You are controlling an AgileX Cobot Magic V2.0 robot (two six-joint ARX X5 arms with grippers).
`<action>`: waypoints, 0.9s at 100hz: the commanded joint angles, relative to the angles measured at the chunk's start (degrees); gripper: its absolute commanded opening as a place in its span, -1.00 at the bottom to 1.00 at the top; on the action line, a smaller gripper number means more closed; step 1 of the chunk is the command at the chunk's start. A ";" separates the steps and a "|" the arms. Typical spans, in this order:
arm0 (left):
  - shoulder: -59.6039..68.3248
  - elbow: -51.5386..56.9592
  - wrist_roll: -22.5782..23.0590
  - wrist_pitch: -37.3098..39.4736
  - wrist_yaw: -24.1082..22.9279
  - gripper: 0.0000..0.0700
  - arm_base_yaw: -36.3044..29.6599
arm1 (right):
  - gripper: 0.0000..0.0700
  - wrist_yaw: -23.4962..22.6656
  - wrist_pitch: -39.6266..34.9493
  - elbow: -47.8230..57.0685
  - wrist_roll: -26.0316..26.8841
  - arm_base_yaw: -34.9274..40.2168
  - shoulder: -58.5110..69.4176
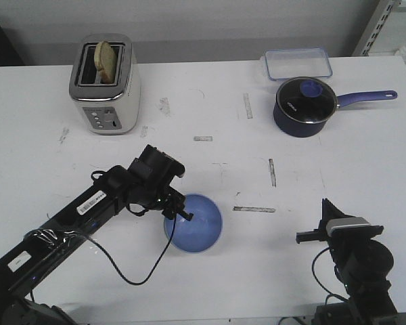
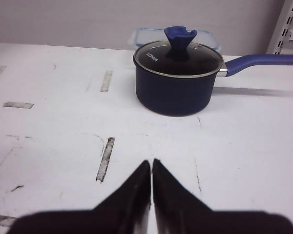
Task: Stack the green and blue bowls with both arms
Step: 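Carry the blue bowl over the green bowl and lower it inside, then release the blue bowl and raise the left gripper away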
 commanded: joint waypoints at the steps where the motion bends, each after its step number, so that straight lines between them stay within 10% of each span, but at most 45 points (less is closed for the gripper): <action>1: 0.87 1.11 0.74 0.28 0.07 -1.00 -0.52 | -1.00 0.00 0.48 0.04 0.15 0.09 0.39; 56: 0.96 1.11 2.86 -2.29 -0.11 -0.94 -0.52 | -1.00 0.00 0.48 0.04 0.15 0.09 0.39; 90: 0.87 1.29 2.16 0.24 -0.11 0.69 -0.52 | -1.00 0.00 0.48 0.04 0.15 0.09 0.39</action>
